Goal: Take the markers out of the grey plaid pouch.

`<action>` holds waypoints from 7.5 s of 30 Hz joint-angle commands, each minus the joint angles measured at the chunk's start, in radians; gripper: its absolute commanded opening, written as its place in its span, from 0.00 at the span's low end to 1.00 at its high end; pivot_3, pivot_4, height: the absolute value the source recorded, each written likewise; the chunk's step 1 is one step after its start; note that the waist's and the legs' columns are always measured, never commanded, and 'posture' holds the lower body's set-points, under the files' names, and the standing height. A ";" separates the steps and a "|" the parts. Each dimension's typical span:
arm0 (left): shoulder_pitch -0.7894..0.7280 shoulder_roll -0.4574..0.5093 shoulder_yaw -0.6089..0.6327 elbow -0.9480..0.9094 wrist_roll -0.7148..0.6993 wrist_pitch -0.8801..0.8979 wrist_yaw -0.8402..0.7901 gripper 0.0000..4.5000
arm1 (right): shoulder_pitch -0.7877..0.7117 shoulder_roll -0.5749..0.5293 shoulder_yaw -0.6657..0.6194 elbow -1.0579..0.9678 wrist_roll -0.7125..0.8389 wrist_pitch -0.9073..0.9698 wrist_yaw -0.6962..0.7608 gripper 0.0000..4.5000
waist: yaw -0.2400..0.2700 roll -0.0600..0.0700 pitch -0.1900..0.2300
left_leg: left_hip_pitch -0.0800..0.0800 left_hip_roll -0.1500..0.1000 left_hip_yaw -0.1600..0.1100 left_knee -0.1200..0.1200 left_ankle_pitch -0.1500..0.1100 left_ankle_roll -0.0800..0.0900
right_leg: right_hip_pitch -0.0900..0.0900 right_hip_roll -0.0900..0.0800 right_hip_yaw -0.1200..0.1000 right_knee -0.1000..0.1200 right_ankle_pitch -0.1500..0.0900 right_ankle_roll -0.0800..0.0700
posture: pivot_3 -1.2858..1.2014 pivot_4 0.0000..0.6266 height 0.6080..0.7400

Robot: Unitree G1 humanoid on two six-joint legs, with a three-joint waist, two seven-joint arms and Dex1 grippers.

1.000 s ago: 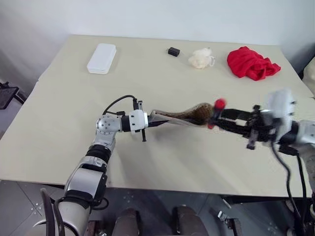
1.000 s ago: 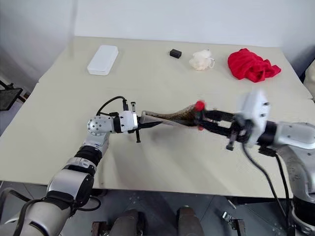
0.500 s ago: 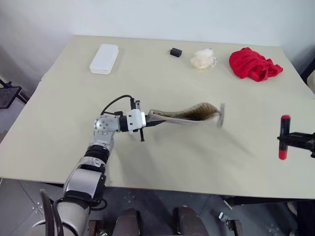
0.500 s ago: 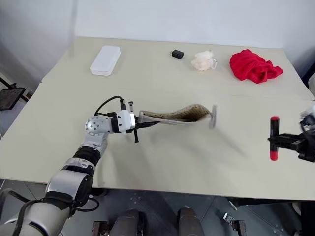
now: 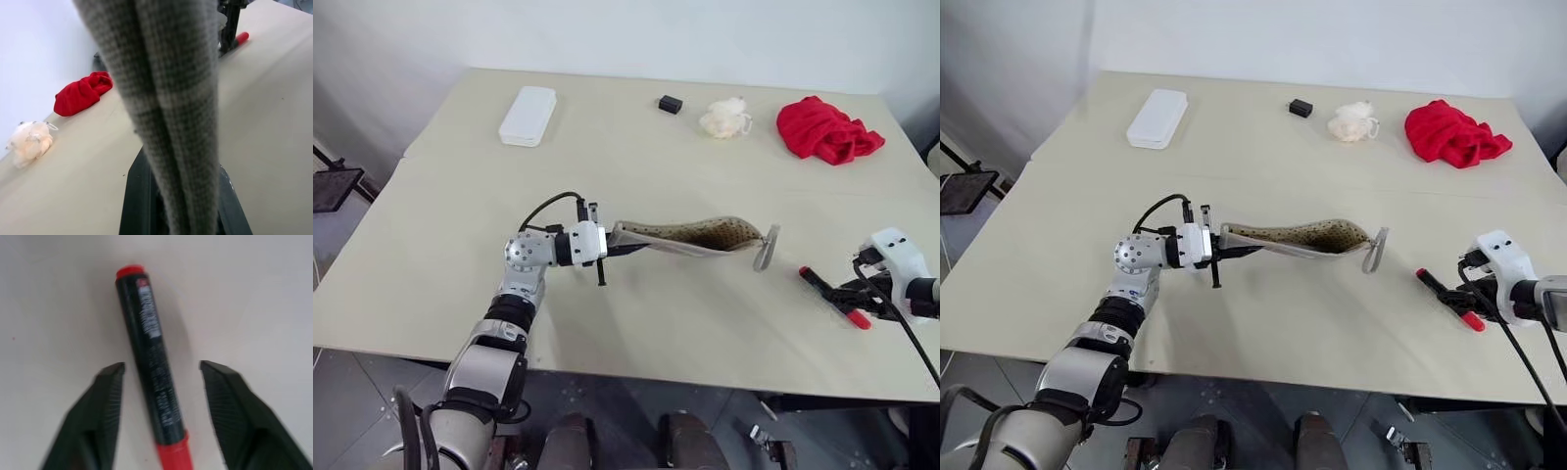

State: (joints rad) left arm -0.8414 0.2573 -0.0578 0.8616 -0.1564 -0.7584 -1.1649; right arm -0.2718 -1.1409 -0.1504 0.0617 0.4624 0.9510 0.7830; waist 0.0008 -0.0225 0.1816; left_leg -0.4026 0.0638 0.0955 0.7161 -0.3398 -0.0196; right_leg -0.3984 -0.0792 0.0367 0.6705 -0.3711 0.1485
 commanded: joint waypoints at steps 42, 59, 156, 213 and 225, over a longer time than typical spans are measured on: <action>-0.044 -0.043 -0.033 -0.004 -0.019 -0.052 -0.049 0.00 | -0.209 0.145 0.259 -0.545 -0.078 -0.247 0.059 0.01 | -0.004 0.000 0.000 | 0.000 0.000 -0.002 0.000 0.000 0.001 | 0.003 0.000 -0.003 -0.005 0.001 0.000 | 0.52 0.24 1.00; -0.021 -0.052 -0.053 -0.016 -0.008 -0.093 -0.040 0.00 | -0.198 0.250 0.425 -0.573 -0.378 -0.356 -0.030 0.96 | -0.004 0.000 0.000 | -0.001 0.000 -0.001 -0.001 0.000 0.001 | 0.002 0.000 -0.003 -0.005 0.001 0.000 | 0.52 0.24 1.00; -0.009 -0.035 -0.038 -0.014 -0.006 -0.025 -0.002 0.00 | -0.256 0.252 -0.061 -0.521 0.539 0.176 -0.138 0.00 | -0.001 0.000 0.000 | -0.002 0.001 -0.004 -0.001 -0.001 0.003 | 0.002 -0.001 -0.004 -0.008 0.003 0.001 | 0.52 0.24 1.00; -0.012 -0.036 -0.038 -0.018 -0.010 -0.020 -0.008 0.00 | -0.228 0.153 0.246 -0.530 -0.053 -0.176 0.029 0.06 | -0.003 0.000 0.000 | -0.002 0.001 -0.003 -0.001 -0.001 0.002 | 0.002 -0.001 -0.003 -0.009 0.003 0.001 | 0.52 0.24 1.00; -0.003 -0.035 -0.041 -0.028 -0.014 -0.014 -0.015 0.00 | -0.188 0.131 0.279 -0.611 -0.187 -0.228 0.031 0.85 | -0.002 0.000 0.000 | -0.002 0.000 -0.003 -0.001 -0.001 0.002 | 0.002 -0.001 -0.004 -0.009 0.003 0.001 | 0.52 0.24 1.00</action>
State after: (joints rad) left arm -0.8442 0.2239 -0.1024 0.8691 -0.1529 -0.7692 -1.1765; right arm -0.4716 -0.9823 0.1329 -0.5223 0.3114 0.7326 0.8198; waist -0.0016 -0.0224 0.1816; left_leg -0.4043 0.0641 0.0930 0.7149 -0.3412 -0.0172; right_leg -0.3968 -0.0797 0.0331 0.6618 -0.3677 0.1493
